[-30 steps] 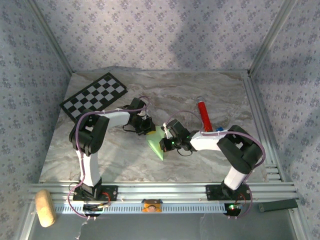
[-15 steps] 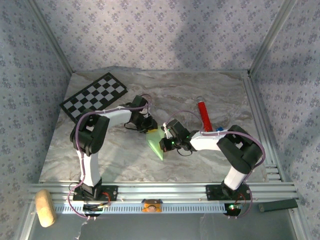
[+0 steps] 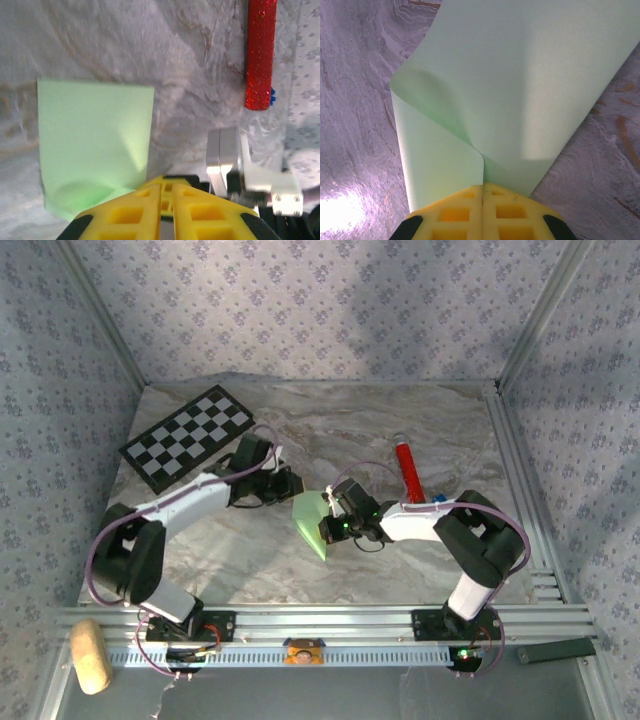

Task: Fold a paper plane with a square sheet of paper (pick it up from the middle)
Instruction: Third fold the triangle at the center of the table.

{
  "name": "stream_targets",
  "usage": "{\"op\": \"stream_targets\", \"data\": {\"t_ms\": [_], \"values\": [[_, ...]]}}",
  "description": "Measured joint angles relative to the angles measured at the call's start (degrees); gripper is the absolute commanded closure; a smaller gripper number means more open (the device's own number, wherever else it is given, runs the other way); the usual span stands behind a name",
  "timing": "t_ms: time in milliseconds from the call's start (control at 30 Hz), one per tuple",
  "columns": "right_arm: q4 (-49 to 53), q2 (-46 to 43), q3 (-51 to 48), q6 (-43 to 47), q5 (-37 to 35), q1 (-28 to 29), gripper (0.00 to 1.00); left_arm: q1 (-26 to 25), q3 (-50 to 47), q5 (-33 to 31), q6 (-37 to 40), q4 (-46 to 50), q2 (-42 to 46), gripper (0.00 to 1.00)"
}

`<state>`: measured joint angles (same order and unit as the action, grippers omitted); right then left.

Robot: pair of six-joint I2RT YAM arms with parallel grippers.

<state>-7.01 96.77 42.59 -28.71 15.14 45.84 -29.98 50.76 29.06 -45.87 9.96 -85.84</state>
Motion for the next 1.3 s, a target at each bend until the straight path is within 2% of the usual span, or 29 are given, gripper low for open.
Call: {"op": "stream_targets", "data": {"t_ms": [67, 200, 533, 1300], "values": [[0.0, 0.0, 0.0, 0.0, -0.02, 0.0, 0.98, -0.57, -5.95, 1.86, -3.3, -5.38, 1.64, 0.99], [0.0, 0.0, 0.0, -0.22, -0.28, 0.0, 0.98, -2.86, -14.38, 3.58, -8.37, -12.35, 2.6, 1.0], [0.0, 0.0, 0.0, -0.44, -0.37, 0.0, 0.98, -4.17, -17.38, 4.37, -12.35, -22.86, 0.9, 1.0], [0.0, 0.0, 0.0, -0.46, -0.39, 0.0, 0.98, -4.28, -18.4, 4.31, -11.67, -25.4, -6.86, 1.0]]}}
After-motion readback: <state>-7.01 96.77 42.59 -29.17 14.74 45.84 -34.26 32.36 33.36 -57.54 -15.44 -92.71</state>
